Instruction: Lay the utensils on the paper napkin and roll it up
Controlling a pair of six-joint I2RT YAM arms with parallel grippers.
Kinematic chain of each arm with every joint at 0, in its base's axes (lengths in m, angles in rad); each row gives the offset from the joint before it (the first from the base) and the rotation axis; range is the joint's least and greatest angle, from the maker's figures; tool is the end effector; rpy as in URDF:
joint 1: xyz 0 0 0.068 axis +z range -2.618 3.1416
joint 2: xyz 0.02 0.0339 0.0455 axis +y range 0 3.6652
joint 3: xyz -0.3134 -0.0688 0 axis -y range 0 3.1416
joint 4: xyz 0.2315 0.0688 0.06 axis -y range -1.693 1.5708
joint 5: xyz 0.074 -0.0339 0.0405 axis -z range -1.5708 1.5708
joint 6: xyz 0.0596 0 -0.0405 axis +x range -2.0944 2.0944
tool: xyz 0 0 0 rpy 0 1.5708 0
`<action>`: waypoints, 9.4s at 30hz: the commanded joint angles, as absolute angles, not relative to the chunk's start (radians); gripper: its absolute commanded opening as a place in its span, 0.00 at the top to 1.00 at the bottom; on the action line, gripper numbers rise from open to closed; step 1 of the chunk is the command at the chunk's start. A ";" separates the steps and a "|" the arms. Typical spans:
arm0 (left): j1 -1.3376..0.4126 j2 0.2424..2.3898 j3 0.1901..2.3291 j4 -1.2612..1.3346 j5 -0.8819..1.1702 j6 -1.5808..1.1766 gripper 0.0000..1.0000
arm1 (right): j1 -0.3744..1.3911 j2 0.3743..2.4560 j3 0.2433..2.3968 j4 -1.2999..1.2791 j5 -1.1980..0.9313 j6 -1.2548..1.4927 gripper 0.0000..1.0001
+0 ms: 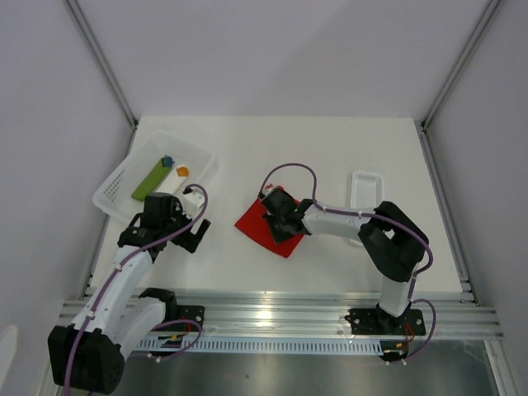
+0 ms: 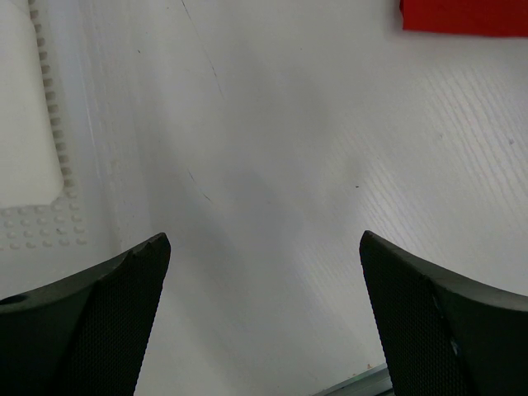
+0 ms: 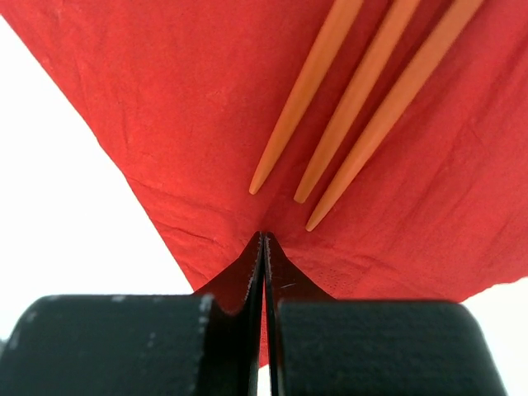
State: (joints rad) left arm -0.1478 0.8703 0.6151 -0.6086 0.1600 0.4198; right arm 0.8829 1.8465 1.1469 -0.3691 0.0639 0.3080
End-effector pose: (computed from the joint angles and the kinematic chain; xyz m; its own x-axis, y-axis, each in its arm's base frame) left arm 0.1405 -0.0305 0.2517 -0.5858 0.4940 -0.6425 0.5327 0.8321 0.1541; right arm 0.2476 0.2953 0.1949 -0.7582 -0.4461 -0.4756 -0.5474 0.8317 0.0926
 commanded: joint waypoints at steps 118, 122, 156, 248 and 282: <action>-0.156 0.913 0.650 -0.607 0.195 0.471 0.01 | 0.798 1.743 0.959 -0.046 -0.179 0.489 1.00; -0.198 0.956 0.715 -0.600 0.183 0.538 0.16 | 0.781 1.740 0.946 -0.031 -0.199 0.502 1.00; -0.727 1.554 0.937 -0.281 0.423 1.071 0.36 | 0.670 1.720 0.819 0.166 -0.368 0.632 1.00; -0.802 1.786 1.098 -0.466 0.239 0.965 0.41 | 0.476 1.796 0.374 0.733 -0.374 1.031 1.00; -0.802 1.789 1.094 -0.453 0.241 0.962 0.41 | 0.581 1.612 0.544 0.408 -0.184 0.836 1.00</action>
State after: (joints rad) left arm -0.7963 1.7786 1.0870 -0.4686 0.2379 0.9688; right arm 0.5785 1.6531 0.4995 0.5106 -0.2672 0.8993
